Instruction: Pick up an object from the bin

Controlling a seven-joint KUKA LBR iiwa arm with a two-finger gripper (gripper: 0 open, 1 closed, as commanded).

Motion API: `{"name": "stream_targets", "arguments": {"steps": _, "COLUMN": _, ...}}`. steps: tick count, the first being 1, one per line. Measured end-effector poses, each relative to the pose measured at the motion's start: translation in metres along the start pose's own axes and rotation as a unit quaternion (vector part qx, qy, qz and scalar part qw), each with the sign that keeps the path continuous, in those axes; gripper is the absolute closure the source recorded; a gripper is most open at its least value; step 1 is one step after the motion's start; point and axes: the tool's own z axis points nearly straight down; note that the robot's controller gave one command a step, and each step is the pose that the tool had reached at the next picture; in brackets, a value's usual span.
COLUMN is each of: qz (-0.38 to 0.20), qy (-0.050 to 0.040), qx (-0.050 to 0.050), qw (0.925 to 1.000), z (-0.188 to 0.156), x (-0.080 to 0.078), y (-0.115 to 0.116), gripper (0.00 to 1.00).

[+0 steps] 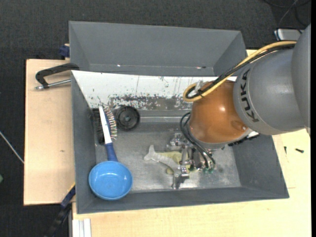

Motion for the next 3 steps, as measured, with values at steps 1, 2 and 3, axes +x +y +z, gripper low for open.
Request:
{"name": "stream_targets", "arguments": {"steps": 1, "qz": 0.001, "qy": -0.0078, "qx": -0.003, "qw": 1.0000, "z": 0.019, "x": -0.022, "y": -0.048, "gripper": 0.00}}
{"name": "stream_targets", "arguments": {"steps": 2, "qz": 0.002, "qy": -0.0124, "qx": -0.002, "qw": 0.9999, "z": 0.017, "x": -0.025, "y": -0.047, "gripper": 1.00}}
{"name": "stream_targets", "arguments": {"steps": 3, "qz": 0.014, "qy": -0.0119, "qx": -0.002, "qw": 0.9998, "z": -0.185, "x": -0.039, "y": -0.029, "gripper": 1.00}}
